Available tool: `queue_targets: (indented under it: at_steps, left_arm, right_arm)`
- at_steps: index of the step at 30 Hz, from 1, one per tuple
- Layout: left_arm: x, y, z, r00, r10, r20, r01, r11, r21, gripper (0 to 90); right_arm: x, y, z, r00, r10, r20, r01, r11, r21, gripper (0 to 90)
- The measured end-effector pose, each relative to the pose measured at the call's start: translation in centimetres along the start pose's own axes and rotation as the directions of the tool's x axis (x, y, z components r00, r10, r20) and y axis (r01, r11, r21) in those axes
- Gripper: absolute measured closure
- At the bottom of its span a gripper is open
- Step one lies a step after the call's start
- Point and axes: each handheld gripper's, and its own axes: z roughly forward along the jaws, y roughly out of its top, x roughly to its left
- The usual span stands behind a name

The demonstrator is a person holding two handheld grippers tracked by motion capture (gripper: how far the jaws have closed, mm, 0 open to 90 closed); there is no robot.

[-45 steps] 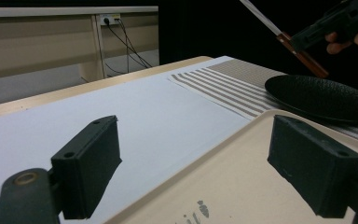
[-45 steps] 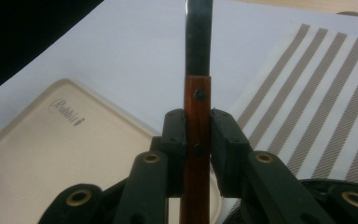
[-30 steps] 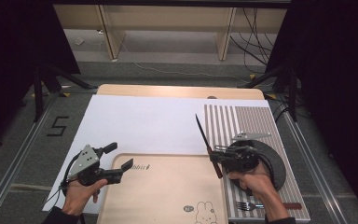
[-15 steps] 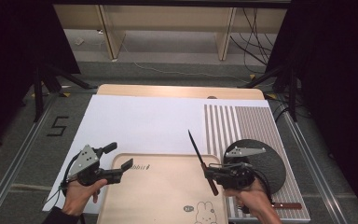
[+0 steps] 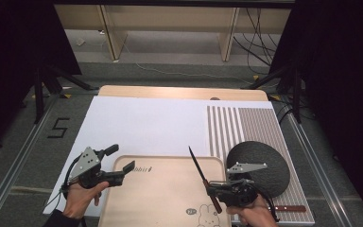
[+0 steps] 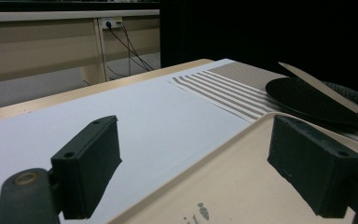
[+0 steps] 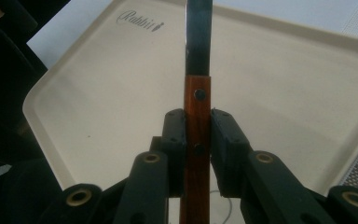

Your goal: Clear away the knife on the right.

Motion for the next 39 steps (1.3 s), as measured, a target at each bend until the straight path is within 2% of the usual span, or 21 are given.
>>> queue_targets:
  at_steps: [4, 7, 9, 10, 13, 15, 20, 31, 33, 34, 35, 39]
  left_arm:
    - [0.0, 0.0, 0.0, 1.0000, -0.001, 0.000, 0.001, 1.0000, 0.000, 15.8]
    - [0.0, 0.0, 0.0, 1.0000, 0.001, 0.000, -0.001, 1.0000, 0.000, 15.8]
    - [0.0, 0.0, 0.0, 1.0000, -0.001, 0.000, 0.001, 1.0000, 0.000, 15.8]
    - [0.0, 0.0, 0.0, 1.0000, 0.000, 0.000, 0.000, 1.0000, 0.001, 15.8]
    - [0.0, 0.0, 0.0, 1.0000, 0.000, 0.001, 0.000, 1.0000, 0.001, 15.8]
    - [0.0, 0.0, 0.0, 1.0000, 0.000, -0.001, 0.000, 1.0000, 0.002, 15.8]
    - [0.0, 0.0, 0.0, 1.0000, -0.002, -0.001, 0.002, 1.0000, 0.001, 15.8]
    - [0.0, -0.1, 0.0, 1.0000, -0.002, -0.001, 0.002, 1.0000, 0.003, 15.8]
    - [0.0, -0.1, 0.0, 1.0000, -0.002, -0.001, 0.002, 1.0000, 0.004, 15.8]
    - [0.0, -0.1, 0.1, 1.0000, -0.004, 0.006, 0.004, 1.0000, -0.004, 15.8]
    - [0.0, -0.1, 0.0, 1.0000, -0.003, -0.002, 0.003, 1.0000, 0.007, 15.8]
    - [0.0, -0.1, 0.1, 1.0000, -0.002, 0.000, 0.002, 1.0000, 0.005, 15.8]
  right_arm:
    - [0.2, -0.5, 0.1, 0.9999, 0.009, 0.009, -0.009, 1.000, 0.003, 77.1]
    - [0.2, -0.9, 0.2, 0.9999, 0.006, 0.013, -0.006, 0.999, 0.041, 77.1]
    - [0.2, -1.1, 0.3, 1.0000, 0.007, 0.007, -0.008, 0.999, 0.032, 77.1]
    - [0.3, -1.1, 0.3, 0.9998, 0.005, 0.017, -0.006, 0.999, 0.045, 77.1]
    - [0.5, -1.4, 0.4, 0.9998, 0.015, 0.014, -0.016, 0.999, 0.037, 77.1]
    - [0.5, -1.6, 0.5, 0.9999, 0.013, 0.010, -0.013, 0.998, 0.065, 77.1]
    - [0.8, -2.1, 0.9, 0.9998, 0.018, 0.005, -0.018, 0.996, 0.082, 77.1]
    - [0.4, -2.7, 1.1, 0.9984, 0.039, 0.042, -0.044, 0.991, 0.129, 77.0]
    - [0.3, -2.8, 1.3, 0.9977, 0.041, 0.054, -0.048, 0.991, 0.121, 77.0]
    - [0.2, -2.9, 1.4, 0.9981, 0.037, 0.049, -0.043, 0.991, 0.125, 77.0]
    - [0.2, -2.9, 1.4, 0.9975, 0.044, 0.055, -0.051, 0.988, 0.144, 77.0]
    - [0.2, -2.9, 2.1, 0.9972, 0.037, 0.065, -0.047, 0.987, 0.155, 77.0]
